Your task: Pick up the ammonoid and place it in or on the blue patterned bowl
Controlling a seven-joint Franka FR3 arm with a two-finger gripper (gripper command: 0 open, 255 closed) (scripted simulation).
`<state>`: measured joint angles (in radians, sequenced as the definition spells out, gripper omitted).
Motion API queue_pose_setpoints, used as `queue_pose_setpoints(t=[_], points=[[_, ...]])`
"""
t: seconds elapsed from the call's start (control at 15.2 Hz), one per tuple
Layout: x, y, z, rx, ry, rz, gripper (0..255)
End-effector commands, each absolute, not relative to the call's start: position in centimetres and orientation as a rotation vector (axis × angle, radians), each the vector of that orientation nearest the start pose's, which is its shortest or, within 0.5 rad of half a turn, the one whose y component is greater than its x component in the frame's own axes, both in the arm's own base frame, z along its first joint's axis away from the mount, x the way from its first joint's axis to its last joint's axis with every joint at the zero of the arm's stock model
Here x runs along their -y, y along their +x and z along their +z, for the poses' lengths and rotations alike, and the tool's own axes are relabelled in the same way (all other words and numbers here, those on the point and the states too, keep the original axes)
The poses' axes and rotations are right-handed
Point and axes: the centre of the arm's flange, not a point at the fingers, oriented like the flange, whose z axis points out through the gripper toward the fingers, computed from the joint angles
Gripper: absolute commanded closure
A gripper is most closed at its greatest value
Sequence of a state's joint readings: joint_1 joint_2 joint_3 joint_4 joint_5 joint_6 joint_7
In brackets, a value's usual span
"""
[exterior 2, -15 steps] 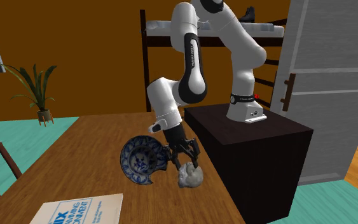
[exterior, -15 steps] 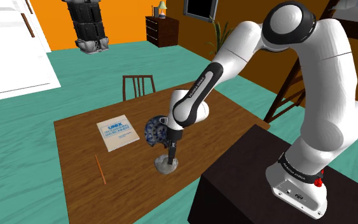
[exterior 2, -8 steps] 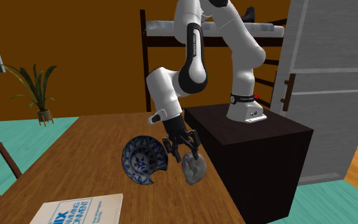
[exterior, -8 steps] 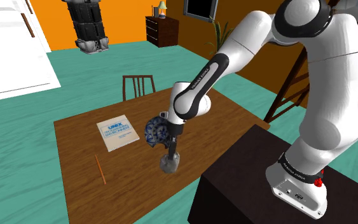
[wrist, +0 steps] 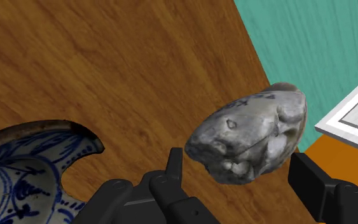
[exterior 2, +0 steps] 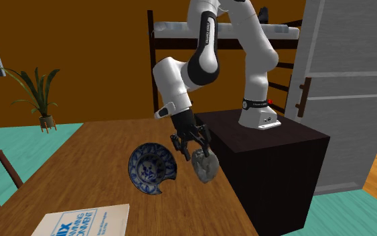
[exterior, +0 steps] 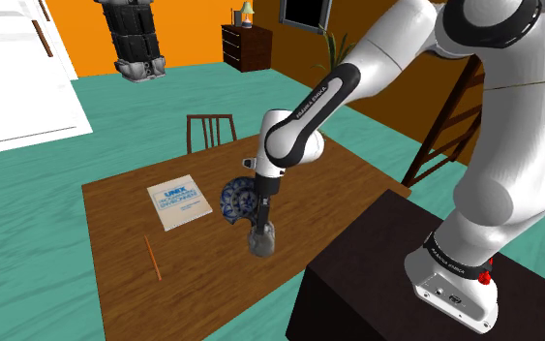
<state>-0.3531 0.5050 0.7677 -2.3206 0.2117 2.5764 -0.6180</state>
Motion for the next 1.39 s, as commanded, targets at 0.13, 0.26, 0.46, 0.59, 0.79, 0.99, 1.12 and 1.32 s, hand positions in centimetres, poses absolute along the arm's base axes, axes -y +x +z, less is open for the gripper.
queue_pose_setpoints(t=[0.13,0.26,0.46,0.59,0.79,0.99,1.12,1.32], points=[[-22.1,45.7,19.5,1.043,-2.468,0.126,255],[-22.1,45.7,20.6,1.043,-2.468,0.126,255],[-22.1,45.7,22.2,1.043,-2.468,0.126,255],[-22.1,45.7,23.2,1.043,-2.468,0.126,255],[-21.4,46.8,24.0,1.043,-2.468,0.126,255],[-19.0,49.9,24.5,1.043,-2.468,0.126,255],[-17.4,52.0,24.8,1.043,-2.468,0.126,255],[-15.1,55.2,25.2,1.043,-2.468,0.126,255]])
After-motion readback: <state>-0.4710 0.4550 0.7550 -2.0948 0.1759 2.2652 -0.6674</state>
